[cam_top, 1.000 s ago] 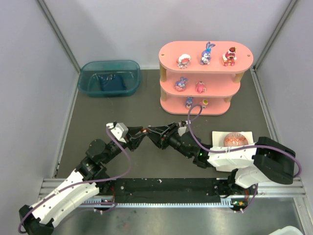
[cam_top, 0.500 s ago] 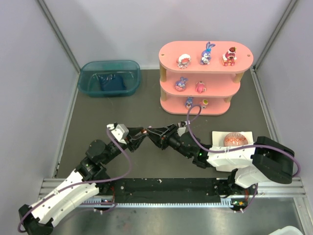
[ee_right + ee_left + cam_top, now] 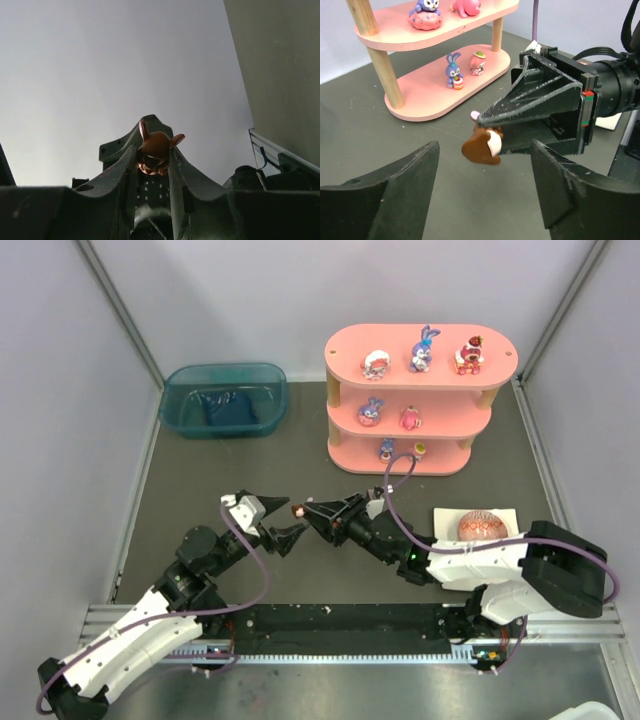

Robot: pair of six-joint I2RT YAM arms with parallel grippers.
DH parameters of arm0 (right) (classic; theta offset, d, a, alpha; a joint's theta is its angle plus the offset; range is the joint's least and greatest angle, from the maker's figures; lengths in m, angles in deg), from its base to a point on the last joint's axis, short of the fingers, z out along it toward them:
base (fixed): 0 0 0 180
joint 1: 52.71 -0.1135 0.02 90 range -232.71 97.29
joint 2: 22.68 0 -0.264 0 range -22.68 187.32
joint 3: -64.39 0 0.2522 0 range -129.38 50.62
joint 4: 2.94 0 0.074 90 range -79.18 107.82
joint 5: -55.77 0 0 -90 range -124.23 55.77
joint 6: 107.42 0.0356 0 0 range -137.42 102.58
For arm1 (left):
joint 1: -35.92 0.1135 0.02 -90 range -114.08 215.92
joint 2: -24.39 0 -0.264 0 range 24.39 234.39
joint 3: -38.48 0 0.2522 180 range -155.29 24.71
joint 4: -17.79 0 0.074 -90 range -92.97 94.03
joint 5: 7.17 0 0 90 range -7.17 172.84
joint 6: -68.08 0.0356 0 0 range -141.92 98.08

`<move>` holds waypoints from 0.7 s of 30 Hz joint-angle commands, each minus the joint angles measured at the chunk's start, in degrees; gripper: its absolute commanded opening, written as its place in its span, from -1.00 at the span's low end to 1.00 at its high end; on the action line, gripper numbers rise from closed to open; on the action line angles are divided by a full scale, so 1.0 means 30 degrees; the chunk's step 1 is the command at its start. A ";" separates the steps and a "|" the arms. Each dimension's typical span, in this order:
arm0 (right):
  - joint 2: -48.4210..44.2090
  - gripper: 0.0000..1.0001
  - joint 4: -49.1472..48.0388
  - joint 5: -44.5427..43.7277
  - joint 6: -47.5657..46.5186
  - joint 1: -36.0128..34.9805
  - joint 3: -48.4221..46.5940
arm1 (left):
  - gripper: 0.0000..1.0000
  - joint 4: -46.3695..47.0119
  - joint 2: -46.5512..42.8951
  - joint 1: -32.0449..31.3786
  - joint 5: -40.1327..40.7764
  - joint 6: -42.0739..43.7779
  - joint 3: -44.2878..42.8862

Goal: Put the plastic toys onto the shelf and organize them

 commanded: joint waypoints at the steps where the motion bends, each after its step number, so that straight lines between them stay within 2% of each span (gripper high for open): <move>1: -0.1817 -1.00 -0.0006 -0.1869 -0.2238 0.0252 0.0482 | 0.73 0.0027 -0.0607 -0.0168 -0.0597 -0.0234 -0.0760; 2: -0.2574 -1.00 0.0259 -0.2277 -0.2535 0.0456 0.0601 | 0.90 -0.0002 -0.0725 -0.0139 -0.0568 -0.0293 -0.0761; 3: -0.2901 -1.00 0.0465 -0.2426 -0.2886 0.0632 0.0776 | 0.98 -0.0002 -0.0842 -0.0139 -0.0597 -0.0381 -0.0761; 7: -0.5652 -1.00 0.2335 -0.3012 -0.5574 0.1657 0.2033 | 0.98 -0.0090 -0.1749 -0.0168 -0.0306 -0.0907 -0.0731; 9: -0.7782 -1.00 0.4967 -0.3422 -0.7100 0.2358 0.2183 | 0.98 -0.0207 -0.1985 -0.0139 -0.0043 -0.1054 -0.0644; 10: -0.8522 -1.00 0.6023 -0.4149 -0.9515 0.2565 0.2010 | 0.98 -0.0208 -0.2073 -0.0139 0.0162 -0.1142 -0.0585; 11: -0.9428 -1.00 0.8905 -0.4852 -1.0903 0.2596 0.1689 | 0.98 -0.0150 -0.2103 -0.0139 0.0396 -0.1172 -0.0527; 12: -1.0714 -1.00 1.0239 -0.5671 -1.2425 0.2626 0.1309 | 0.98 -0.0004 -0.2074 -0.0139 0.0631 -0.1260 -0.0439; 13: -1.1307 -1.00 1.1383 -0.7274 -1.5630 0.2626 0.0406 | 0.98 0.0143 -0.2045 -0.0139 0.0720 -0.1260 -0.0235; 15: -1.2071 -1.00 1.4220 -0.8924 -1.8549 0.2655 -0.0710 | 0.98 0.0406 -0.2016 -0.0168 0.0896 -0.1318 -0.0087; 16: -1.2857 -1.00 1.4613 -1.0091 -2.1463 0.2742 -0.0862 | 0.98 0.0437 -0.1957 -0.0168 0.0955 -0.1319 0.0029; 18: -1.3536 -1.00 1.5547 -1.0832 -2.4001 0.2947 -0.1184 | 0.98 0.0525 -0.1928 -0.0139 0.1188 -0.1348 0.0118; 19: -1.4119 -1.00 1.5642 -1.0778 -2.6275 0.3238 -0.1388 | 0.98 0.0525 -0.1927 -0.0139 0.1480 -0.1435 0.0234; 21: -1.4912 -1.00 1.5643 -1.0747 -2.7902 0.3562 -0.1361 | 0.98 0.0641 -0.1927 -0.0168 0.1774 -0.1524 0.0381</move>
